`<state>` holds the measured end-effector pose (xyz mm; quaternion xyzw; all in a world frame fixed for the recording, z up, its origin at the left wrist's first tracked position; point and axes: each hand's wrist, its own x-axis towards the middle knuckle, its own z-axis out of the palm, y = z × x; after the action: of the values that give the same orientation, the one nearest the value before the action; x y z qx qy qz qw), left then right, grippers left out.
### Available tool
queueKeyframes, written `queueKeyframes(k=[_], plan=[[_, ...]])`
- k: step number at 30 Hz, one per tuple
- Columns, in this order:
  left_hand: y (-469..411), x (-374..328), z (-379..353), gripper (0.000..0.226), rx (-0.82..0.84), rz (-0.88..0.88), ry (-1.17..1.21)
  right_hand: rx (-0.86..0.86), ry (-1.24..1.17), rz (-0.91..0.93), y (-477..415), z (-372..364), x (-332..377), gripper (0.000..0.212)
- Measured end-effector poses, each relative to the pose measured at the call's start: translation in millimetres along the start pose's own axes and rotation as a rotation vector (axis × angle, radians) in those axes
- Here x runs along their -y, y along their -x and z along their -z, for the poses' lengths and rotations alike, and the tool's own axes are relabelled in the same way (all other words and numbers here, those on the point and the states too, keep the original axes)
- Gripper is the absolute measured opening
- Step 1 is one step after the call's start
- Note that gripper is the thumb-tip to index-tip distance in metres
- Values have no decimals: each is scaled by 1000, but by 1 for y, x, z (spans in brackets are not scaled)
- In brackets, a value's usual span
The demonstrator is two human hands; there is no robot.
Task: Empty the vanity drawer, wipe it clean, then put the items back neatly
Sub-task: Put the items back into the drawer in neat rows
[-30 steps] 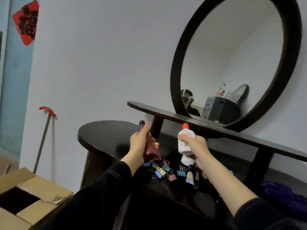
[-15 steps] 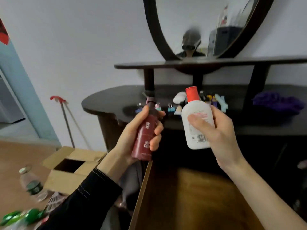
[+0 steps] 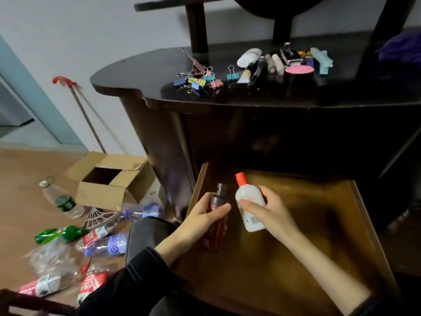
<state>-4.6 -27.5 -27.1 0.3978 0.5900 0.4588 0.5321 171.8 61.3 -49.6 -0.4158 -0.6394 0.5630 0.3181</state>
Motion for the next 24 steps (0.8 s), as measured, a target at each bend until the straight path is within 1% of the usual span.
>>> queueKeyframes(k=[2, 5, 10, 12, 14, 16, 19, 24], plan=[[-6, 11, -3, 29, -19, 53, -76, -8, -8, -104, -8, 2, -21, 34], [-16, 26, -5, 30, -10, 90, -263, -3, 55, -195, -18, 6, -43, 23], [-27, 52, -2, 35, 53, 151, -640, 60, 147, -326, -26, 10, -65, 26], [-29, 59, 0, 37, 43, 169, -749, 114, 196, -342, -25, 8, -70, 24], [-29, 65, 1, 44, 26, 165, -836, 188, 239, -342, -22, 4, -72, 24], [-29, 71, 0, 49, 32, 172, -919, 262, 317, -347, -20, -1, -74, 28], [-25, 79, -3, 45, 58, 205, -1014, 353, 421, -366, -17, -8, -76, 36], [-22, 83, -4, 48, 64, 247, -1111, 450, 468, -418, -10, -14, -78, 27]])
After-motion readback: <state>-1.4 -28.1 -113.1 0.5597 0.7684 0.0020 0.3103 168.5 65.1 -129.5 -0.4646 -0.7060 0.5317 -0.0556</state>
